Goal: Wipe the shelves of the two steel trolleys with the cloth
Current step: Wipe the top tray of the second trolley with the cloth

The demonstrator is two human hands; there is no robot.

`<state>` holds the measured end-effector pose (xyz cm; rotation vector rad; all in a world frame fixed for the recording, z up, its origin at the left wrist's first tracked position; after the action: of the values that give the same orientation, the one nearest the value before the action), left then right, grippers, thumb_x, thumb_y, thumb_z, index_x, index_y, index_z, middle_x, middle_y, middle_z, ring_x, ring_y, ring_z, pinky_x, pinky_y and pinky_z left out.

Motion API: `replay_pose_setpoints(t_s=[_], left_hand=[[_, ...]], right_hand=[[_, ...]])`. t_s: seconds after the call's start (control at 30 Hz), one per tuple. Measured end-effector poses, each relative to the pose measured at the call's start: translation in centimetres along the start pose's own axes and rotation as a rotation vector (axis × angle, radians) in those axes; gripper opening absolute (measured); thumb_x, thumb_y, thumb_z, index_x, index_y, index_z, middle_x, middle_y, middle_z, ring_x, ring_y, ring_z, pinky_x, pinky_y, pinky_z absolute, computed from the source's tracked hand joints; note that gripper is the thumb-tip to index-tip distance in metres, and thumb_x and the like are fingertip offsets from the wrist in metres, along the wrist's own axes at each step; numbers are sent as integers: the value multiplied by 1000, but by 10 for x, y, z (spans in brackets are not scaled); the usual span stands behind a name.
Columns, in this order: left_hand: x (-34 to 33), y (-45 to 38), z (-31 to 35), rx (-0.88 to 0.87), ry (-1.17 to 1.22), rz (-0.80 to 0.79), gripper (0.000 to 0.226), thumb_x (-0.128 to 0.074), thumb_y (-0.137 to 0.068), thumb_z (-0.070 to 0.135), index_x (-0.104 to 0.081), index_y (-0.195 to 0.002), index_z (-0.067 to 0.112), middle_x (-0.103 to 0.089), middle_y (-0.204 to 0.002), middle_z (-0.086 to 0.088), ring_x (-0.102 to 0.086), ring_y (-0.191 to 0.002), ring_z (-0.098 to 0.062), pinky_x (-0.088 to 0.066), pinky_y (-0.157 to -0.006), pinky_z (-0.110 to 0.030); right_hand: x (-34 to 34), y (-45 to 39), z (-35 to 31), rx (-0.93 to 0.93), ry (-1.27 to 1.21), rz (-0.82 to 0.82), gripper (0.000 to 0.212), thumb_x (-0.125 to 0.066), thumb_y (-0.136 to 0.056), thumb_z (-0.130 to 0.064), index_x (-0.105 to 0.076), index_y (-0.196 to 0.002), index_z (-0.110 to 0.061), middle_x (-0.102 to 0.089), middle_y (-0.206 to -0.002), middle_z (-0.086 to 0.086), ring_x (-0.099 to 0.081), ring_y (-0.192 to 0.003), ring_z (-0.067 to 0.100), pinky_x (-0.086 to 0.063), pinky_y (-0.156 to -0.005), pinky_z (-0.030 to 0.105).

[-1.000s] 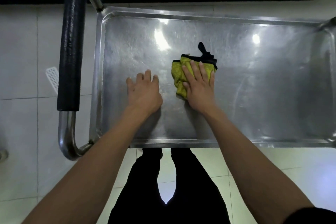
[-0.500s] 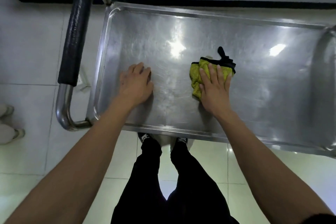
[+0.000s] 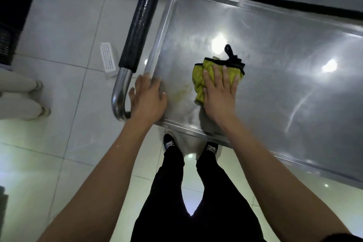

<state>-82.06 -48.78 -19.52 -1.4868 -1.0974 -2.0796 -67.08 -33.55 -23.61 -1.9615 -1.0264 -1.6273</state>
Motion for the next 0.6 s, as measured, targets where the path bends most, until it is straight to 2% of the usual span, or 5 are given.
replay_pose_setpoints(t_s=[0.17, 0.33, 0.4, 0.47, 0.6], left_hand=[[-5, -6, -12, 9, 117, 22, 64, -49, -96, 21, -25, -154, 10, -24, -161, -15, -23, -148, -33, -26, -119, -51], [-16, -7, -13, 46, 102, 18, 78, -58, -88, 23, -20, -155, 7, -21, -163, -13, -16, -152, -28, -24, -118, -49], [-20, -7, -11, 35, 39, 10, 78, -54, -89, 26, -19, -156, 6, -17, -166, -12, -11, -154, -27, -24, -118, -50], [-20, -7, -11, 34, 31, 9, 79, -52, -89, 28, -17, -156, 4, -15, -166, -13, -8, -154, -27, -22, -119, -51], [-19, -5, -4, -31, -70, 0, 80, -50, -88, 35, -17, -154, 3, -15, -163, -20, -6, -153, -35, -20, -117, -58]], right_hand=[[-15, -24, -75, 67, -16, -16, 60, -50, -96, -26, -36, -154, -23, -20, -166, 7, -6, -155, 32, 4, -122, 60], [-20, -46, -128, 151, -76, -49, 57, -35, -99, -40, -37, -154, -25, -22, -166, 6, -7, -155, 31, 2, -122, 59], [-18, -46, -130, 165, -104, -35, 54, -32, -102, -39, -39, -153, -24, -25, -165, 5, -9, -155, 30, 1, -123, 57], [-17, -43, -122, 171, -115, -17, 51, -39, -103, -35, -39, -154, -25, -25, -165, 4, -9, -155, 28, 2, -124, 55], [-15, -26, -82, 92, -76, 2, 52, -41, -104, -32, -34, -155, -28, -19, -167, 0, -6, -155, 25, 1, -124, 53]])
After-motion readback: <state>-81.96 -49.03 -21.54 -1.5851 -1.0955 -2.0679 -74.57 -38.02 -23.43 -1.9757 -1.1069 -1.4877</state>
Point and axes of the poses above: each hand's wrist, its own y-axis away from the middle knuckle, its own x-axis out of the back of the hand, z = x × y, the point moved 9 cm from there along -y, towards the middle knuckle
